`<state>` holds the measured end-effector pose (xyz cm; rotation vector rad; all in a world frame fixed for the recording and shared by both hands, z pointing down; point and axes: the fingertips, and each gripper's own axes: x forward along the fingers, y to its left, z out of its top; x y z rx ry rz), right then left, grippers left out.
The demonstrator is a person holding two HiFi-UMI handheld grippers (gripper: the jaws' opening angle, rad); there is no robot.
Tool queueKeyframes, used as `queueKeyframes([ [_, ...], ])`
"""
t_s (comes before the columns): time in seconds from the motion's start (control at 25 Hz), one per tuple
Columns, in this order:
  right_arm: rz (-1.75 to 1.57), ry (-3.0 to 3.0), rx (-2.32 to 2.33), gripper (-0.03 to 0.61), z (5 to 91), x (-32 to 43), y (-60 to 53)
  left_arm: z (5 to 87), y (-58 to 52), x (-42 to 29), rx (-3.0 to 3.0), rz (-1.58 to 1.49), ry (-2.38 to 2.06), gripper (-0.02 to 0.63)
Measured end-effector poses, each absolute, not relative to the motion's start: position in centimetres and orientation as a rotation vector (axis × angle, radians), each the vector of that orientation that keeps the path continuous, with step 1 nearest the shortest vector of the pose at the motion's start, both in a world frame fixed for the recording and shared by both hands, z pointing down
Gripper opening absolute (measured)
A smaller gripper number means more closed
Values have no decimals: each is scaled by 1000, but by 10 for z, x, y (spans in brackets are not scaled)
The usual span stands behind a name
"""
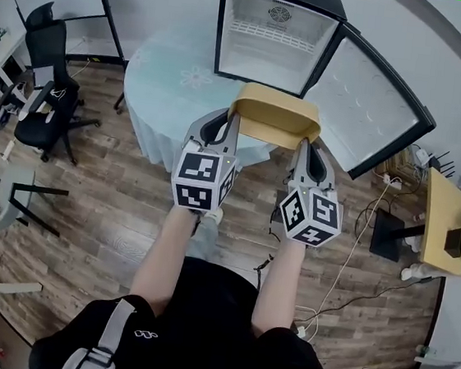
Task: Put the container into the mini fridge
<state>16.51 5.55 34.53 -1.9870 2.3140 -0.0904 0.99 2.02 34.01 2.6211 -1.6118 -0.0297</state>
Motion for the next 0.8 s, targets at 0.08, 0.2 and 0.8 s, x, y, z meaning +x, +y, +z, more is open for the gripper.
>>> queueKeyframes([
  [0.08,-88,2312,-2003,18,351,167,39,348,3,12,2611,-24,-1592,23],
  [0.2,-79,2304,-2022,19,357,169,17,360,-22,14,2594,-22,-1570,21],
  [0.8,-108,2358,-2011,20,361,147,-100,363,-138,-8,2557,-31,-1587,21],
])
